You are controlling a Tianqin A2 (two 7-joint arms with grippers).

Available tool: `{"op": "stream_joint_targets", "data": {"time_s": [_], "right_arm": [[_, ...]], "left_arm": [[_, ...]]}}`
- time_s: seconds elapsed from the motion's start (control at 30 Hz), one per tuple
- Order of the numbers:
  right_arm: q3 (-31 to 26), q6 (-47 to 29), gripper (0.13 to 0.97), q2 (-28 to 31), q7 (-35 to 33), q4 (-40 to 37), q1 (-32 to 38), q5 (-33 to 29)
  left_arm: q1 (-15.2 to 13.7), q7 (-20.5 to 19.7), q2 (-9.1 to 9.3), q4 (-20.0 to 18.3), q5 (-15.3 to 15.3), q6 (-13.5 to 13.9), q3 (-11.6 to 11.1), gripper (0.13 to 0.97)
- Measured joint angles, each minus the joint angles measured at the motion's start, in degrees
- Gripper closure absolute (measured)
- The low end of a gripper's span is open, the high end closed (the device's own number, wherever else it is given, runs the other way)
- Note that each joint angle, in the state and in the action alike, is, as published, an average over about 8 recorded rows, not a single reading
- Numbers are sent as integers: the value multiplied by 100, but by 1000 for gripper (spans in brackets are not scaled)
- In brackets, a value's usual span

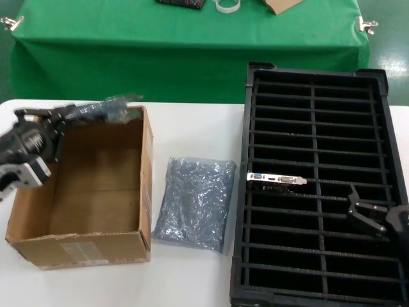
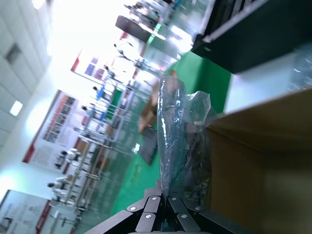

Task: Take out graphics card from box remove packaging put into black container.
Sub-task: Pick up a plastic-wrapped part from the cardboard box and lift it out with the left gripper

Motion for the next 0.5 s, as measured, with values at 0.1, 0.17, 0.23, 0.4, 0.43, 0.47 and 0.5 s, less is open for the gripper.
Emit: {"op": "stream_joint_targets", "data": {"time_s": [0.1,0.17,0.23,0.4,0.43,0.47,0.5], "right_arm": [[0,0,129,0,0,0,0,0],[0,0,129,0,0,0,0,0],[0,0,129,0,0,0,0,0],[0,0,129,0,0,0,0,0],[0,0,129,0,0,0,0,0],[0,0,129,0,0,0,0,0],[-1,0,129,1,0,0,1,0]], "left_arm": [[-33,-104,-239,-228,-94,-154,-21,958],[-55,-183,-378,-361,-134,-272,-48,958],[-72,-263,-501,-478,-158,-414,-85,958],[-64,-442,-731,-692,-135,-873,-199,958],[-58,-479,-764,-724,-114,-974,-216,958],[-52,-514,-793,-752,-88,-1073,-230,958],[-47,-547,-815,-776,-55,-1162,-239,958]]}}
